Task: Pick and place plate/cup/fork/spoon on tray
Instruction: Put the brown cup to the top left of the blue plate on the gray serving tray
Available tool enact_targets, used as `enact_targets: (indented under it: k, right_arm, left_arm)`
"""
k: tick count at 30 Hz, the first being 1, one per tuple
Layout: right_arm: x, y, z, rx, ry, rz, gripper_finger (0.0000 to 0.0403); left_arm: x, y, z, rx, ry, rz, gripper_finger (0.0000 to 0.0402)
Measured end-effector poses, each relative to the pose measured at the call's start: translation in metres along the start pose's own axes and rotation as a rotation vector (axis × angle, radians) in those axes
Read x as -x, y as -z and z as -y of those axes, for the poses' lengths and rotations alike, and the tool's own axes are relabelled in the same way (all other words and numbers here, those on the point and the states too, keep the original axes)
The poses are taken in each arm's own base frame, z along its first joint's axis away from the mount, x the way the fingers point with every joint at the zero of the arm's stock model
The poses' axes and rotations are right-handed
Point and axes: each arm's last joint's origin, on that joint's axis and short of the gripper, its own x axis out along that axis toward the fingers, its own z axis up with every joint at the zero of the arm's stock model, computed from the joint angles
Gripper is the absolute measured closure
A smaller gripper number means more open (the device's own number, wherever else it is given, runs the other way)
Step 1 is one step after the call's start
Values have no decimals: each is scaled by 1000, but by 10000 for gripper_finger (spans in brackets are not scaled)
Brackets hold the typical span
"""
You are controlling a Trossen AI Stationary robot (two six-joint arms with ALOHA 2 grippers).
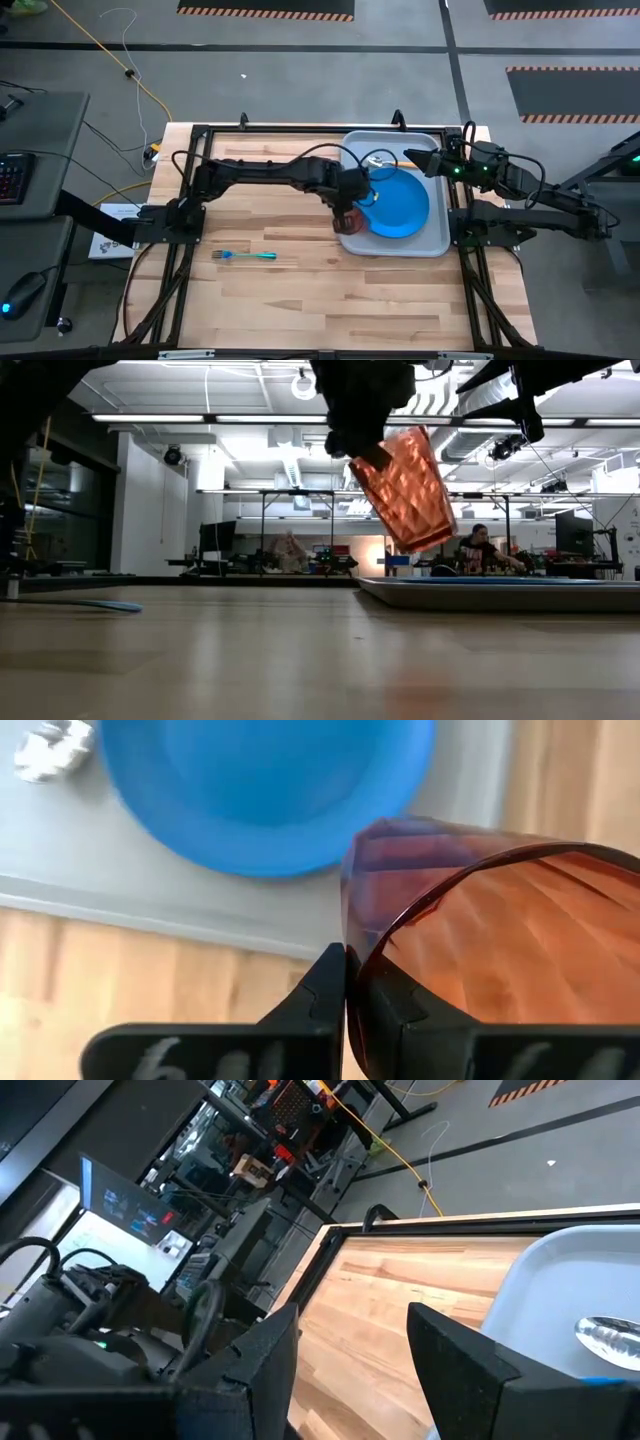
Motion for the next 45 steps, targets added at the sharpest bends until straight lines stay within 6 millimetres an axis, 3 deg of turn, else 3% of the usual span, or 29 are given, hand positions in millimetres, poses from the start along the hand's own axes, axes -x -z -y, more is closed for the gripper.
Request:
enact_targets:
  k: [14,26,45]
  right_arm:
    - [0,0,1,-10,16,10,221]
    - [0,0,1,-17,19,12,221]
    - [0,0,1,-18,19,12,221]
  left_arm:
    - [-33,4,1,2,86,-93,397]
    - [-40,1,2,-28,76,-57,392]
    - [-30,-7,-2,-43,93,-14,240]
